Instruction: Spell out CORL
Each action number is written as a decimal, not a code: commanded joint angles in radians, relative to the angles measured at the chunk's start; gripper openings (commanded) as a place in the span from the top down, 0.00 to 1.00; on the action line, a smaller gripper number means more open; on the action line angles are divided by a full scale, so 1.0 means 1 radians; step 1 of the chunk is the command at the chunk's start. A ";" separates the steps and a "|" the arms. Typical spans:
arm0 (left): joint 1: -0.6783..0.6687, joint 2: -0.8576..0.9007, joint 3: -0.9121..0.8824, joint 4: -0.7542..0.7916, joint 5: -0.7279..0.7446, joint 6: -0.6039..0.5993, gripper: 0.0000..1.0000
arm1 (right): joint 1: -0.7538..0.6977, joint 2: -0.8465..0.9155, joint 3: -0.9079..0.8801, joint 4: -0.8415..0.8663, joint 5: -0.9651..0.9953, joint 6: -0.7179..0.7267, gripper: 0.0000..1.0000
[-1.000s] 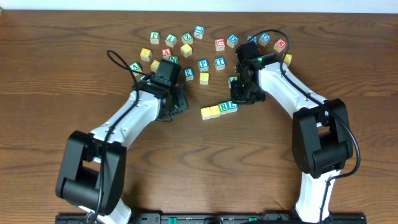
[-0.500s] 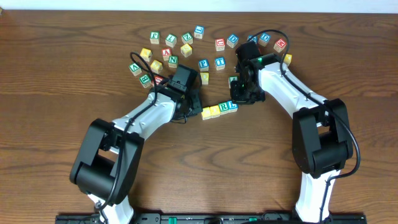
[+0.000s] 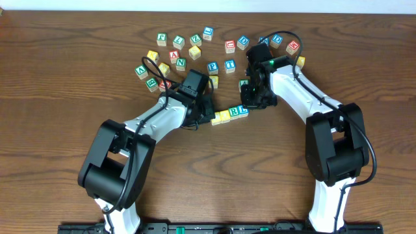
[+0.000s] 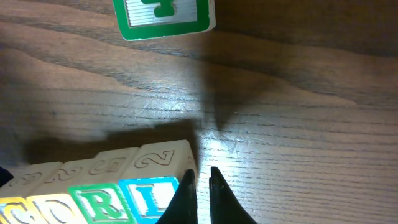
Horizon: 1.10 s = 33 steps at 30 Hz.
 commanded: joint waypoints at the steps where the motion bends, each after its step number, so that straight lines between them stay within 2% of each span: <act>1: -0.008 0.011 -0.013 0.006 0.026 0.011 0.92 | 0.000 0.025 0.011 -0.004 -0.007 -0.011 0.97; 33: -0.005 0.011 -0.013 0.031 0.024 0.055 0.93 | 0.030 0.025 0.010 -0.099 -0.010 0.035 0.96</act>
